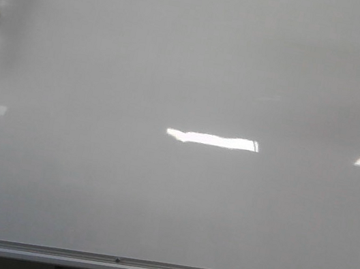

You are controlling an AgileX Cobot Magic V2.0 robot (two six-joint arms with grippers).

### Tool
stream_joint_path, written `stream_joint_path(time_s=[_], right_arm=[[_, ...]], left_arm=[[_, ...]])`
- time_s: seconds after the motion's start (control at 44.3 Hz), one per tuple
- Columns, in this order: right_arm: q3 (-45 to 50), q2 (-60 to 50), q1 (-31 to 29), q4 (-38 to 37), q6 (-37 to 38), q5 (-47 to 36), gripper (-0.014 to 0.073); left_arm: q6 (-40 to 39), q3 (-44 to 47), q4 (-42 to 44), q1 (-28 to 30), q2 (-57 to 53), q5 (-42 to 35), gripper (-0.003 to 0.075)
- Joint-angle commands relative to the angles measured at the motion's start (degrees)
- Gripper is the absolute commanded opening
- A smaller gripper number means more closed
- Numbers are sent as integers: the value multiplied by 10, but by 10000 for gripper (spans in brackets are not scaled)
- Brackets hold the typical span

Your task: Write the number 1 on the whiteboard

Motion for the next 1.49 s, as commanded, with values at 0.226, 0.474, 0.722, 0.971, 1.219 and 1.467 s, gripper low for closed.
stream_joint_path(time_s=[0.226,0.474,0.722,0.971,1.219,1.467], right_arm=[[-15,3,-5,-1,-1,-40,-69],[-15,3,-5,-1,-1,-38,-69],[-15,3,-5,-1,-1,-38,-69],[-15,3,-5,-1,-1,-38,-69],[-15,3,-5,-1,-1,-38,-69],[63,-54,-33,-17,-8,-117,-69]], left_arm=[[-1,62,-5,1,-33,-173,-19],[-1,62,-5,-3,-32,-174,-19],[-1,62,-5,-3,-32,-174,-19],[-1,62,-5,-3,-32,-174,-19],[-1,62,-5,-3,-32,-174,-19],[-1,62,-5,-3,-32,-174,-19]])
